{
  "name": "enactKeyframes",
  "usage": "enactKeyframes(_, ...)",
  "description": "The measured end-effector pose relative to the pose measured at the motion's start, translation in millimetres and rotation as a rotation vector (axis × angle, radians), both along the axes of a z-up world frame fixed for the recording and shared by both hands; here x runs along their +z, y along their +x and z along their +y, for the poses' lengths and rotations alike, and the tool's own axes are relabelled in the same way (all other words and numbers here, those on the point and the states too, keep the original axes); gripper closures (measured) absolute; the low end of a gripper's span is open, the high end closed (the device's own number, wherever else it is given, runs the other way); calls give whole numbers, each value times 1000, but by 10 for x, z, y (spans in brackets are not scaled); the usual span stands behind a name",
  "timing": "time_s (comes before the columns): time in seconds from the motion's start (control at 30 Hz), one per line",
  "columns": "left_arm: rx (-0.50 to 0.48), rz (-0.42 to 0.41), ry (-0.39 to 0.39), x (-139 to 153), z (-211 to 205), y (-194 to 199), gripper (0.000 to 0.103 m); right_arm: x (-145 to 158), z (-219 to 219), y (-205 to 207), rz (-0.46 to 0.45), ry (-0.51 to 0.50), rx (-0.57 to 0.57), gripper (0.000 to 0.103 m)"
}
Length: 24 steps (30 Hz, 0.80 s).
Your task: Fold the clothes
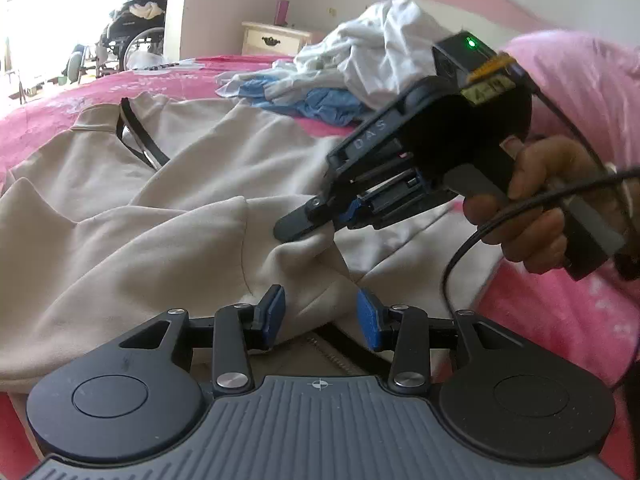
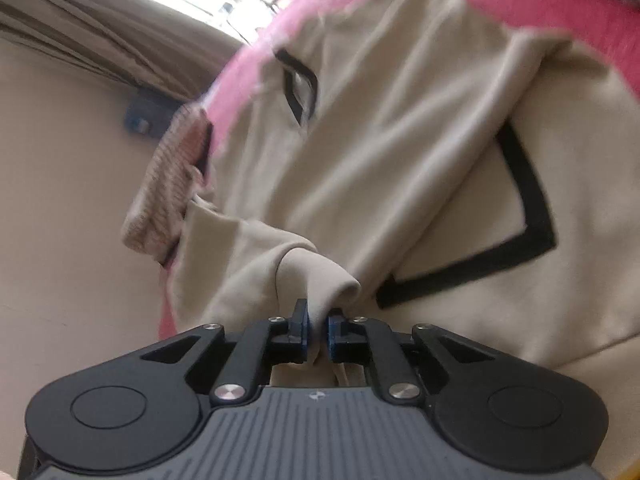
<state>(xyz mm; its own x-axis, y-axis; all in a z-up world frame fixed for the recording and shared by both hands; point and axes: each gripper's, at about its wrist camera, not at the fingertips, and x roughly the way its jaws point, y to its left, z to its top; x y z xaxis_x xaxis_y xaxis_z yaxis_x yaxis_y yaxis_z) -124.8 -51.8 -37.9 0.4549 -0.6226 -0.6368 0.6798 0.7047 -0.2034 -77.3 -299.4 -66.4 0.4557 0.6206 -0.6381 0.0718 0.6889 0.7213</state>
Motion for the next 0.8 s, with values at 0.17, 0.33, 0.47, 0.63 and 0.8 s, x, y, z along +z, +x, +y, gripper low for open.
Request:
enactKeyframes(0.17, -13, -3, -26, 119, 124, -47, 63, 335, -416, -78, -66, -23, -90, 97)
enactKeyframes(0.33, 57, 43, 31, -23, 207, 74, 63, 421, -825, -274, -51, -83, -164, 98)
enactKeyframes(0.47, 113, 117, 7, -112, 358, 191, 63, 362, -979, -384, -22, -51, -224, 98)
enactKeyframes(0.63, 120, 132, -2, -96, 379, 217, 63, 323, -1062, -452, -1, -6, -255, 98)
enactKeyframes(0.8, 122, 123, 4, -98, 375, 176, 63, 292, -1177, -508, 3, -40, -275, 98)
